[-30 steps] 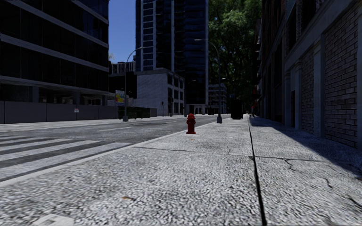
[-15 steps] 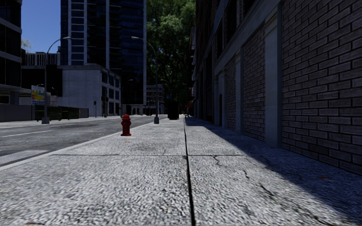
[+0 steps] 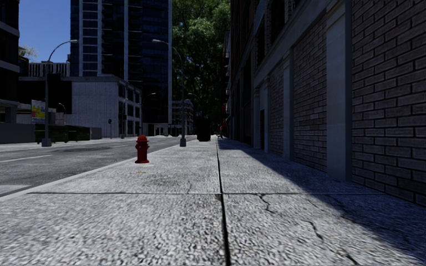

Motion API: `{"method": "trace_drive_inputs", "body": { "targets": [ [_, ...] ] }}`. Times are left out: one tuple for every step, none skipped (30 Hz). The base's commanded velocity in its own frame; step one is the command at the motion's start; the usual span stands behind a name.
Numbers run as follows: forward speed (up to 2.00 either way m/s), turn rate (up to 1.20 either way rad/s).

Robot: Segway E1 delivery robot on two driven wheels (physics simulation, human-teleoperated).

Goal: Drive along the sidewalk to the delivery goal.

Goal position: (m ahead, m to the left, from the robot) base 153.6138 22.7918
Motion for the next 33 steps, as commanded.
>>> {"method": "trace_drive_inputs", "body": {
  "targets": [
    [2.0, 0.0],
    [2.0, 0.0],
    [2.0, 0.0],
    [2.0, 0.0],
    [2.0, 0.0],
    [2.0, 0.0],
    [2.0, 0.0],
    [2.0, 0.0],
    [2.0, 0.0],
    [2.0, 0.0],
    [2.0, 0.0],
    [2.0, 0.0],
    [2.0, 0.0],
    [2.0, 0.0],
    [2.0, 0.0],
    [2.0, 0.0],
    [2.0, 0.0],
    [2.0, 0.0],
    [2.0, 0.0],
    [2.0, 0.0],
    [2.0, 0.0],
    [2.0, 0.0],
    [2.0, 0.0],
    [2.0, 0.0],
    [2.0, 0.0],
    [2.0, 0.0],
    [2.0, 0.0],
    [2.0, 0.0],
    [2.0, 0.0],
    [2.0, 0.0],
    [2.0, 0.0],
    [2.0, 0.0],
    [2.0, 0.0]
  ]
}}
